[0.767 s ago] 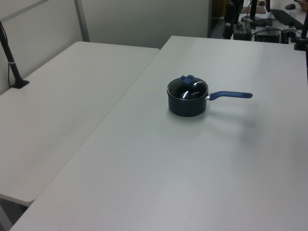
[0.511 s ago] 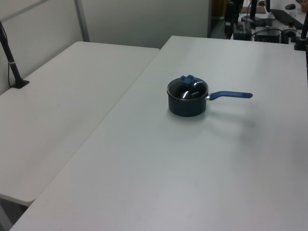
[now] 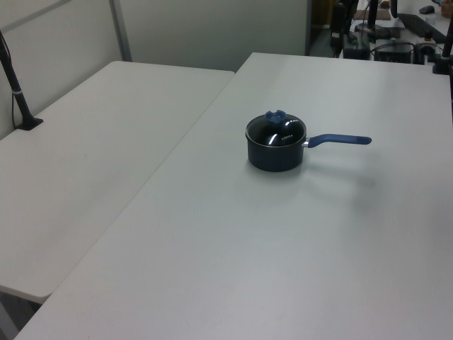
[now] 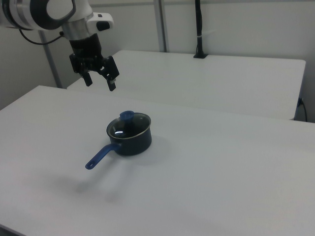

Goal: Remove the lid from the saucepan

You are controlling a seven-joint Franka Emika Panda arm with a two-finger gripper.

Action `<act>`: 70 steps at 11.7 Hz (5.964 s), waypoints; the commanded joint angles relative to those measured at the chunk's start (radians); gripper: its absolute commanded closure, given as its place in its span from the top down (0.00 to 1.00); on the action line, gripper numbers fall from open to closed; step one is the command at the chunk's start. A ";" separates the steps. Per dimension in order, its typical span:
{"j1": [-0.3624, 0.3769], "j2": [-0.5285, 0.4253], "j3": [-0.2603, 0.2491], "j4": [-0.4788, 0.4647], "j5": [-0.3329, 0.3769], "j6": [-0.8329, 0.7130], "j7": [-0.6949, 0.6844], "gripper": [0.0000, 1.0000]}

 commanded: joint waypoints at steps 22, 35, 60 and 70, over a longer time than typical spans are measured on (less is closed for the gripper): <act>0.042 0.368 0.075 -0.065 -0.121 0.538 1.110 1.00; 0.007 0.278 0.078 -0.063 -0.111 0.437 0.886 0.25; -0.323 0.081 0.163 -0.308 -0.092 0.275 0.078 1.00; -0.026 0.034 0.051 0.024 0.020 -0.026 0.113 1.00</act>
